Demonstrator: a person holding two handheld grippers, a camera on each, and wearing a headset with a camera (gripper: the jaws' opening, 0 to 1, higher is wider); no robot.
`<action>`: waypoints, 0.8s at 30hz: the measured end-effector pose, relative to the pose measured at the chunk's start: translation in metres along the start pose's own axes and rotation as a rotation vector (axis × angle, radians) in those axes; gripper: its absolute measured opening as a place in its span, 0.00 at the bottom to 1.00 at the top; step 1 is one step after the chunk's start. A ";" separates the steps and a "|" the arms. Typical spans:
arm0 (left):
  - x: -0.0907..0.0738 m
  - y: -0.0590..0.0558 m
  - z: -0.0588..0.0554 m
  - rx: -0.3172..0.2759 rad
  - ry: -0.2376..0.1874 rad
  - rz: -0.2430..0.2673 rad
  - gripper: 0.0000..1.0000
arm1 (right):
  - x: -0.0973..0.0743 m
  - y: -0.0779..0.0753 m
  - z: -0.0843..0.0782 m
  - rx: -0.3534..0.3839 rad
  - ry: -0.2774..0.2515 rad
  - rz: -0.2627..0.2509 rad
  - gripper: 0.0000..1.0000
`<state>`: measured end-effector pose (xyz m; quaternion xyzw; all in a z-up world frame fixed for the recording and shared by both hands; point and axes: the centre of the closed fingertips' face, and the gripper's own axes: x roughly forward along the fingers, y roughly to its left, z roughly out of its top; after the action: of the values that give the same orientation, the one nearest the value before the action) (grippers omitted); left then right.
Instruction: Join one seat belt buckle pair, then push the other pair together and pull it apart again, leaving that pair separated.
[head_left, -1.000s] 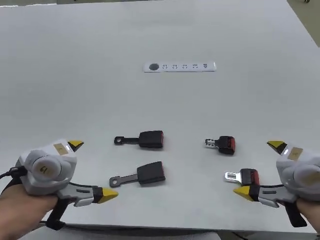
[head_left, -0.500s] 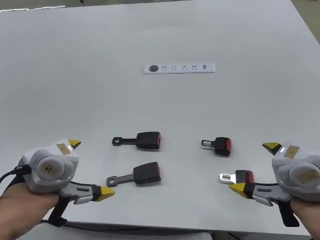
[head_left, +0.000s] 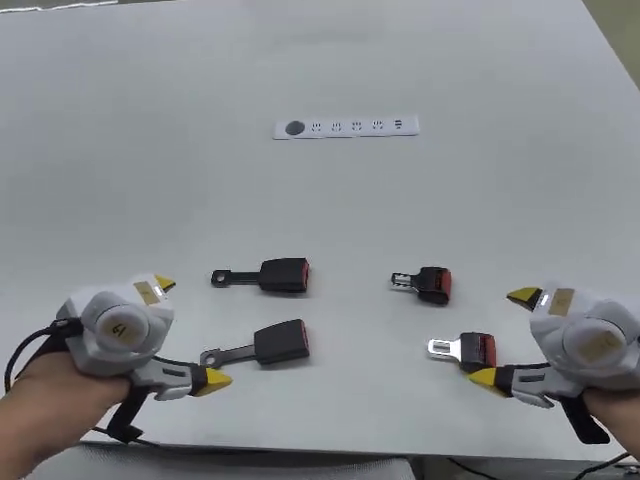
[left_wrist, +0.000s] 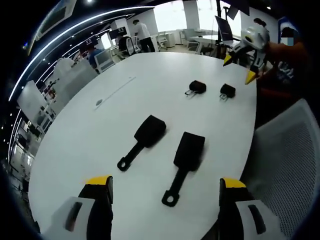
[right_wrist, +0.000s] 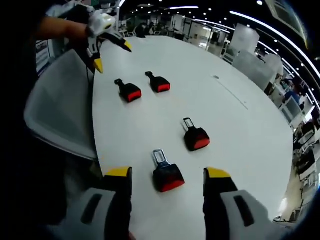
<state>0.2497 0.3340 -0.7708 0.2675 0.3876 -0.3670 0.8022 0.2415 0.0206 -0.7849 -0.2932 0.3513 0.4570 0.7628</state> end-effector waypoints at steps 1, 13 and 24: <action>0.005 0.000 0.000 0.012 0.011 -0.001 0.88 | 0.002 -0.001 -0.001 -0.024 0.003 -0.001 0.50; 0.056 -0.025 0.014 0.115 0.026 -0.151 0.57 | 0.025 -0.010 -0.018 -0.097 0.070 0.047 0.43; 0.081 -0.038 0.008 0.208 0.098 -0.232 0.45 | 0.040 -0.006 -0.037 -0.145 0.122 0.130 0.39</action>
<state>0.2575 0.2750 -0.8384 0.3202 0.4143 -0.4820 0.7025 0.2504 0.0093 -0.8372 -0.3515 0.3815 0.5107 0.6856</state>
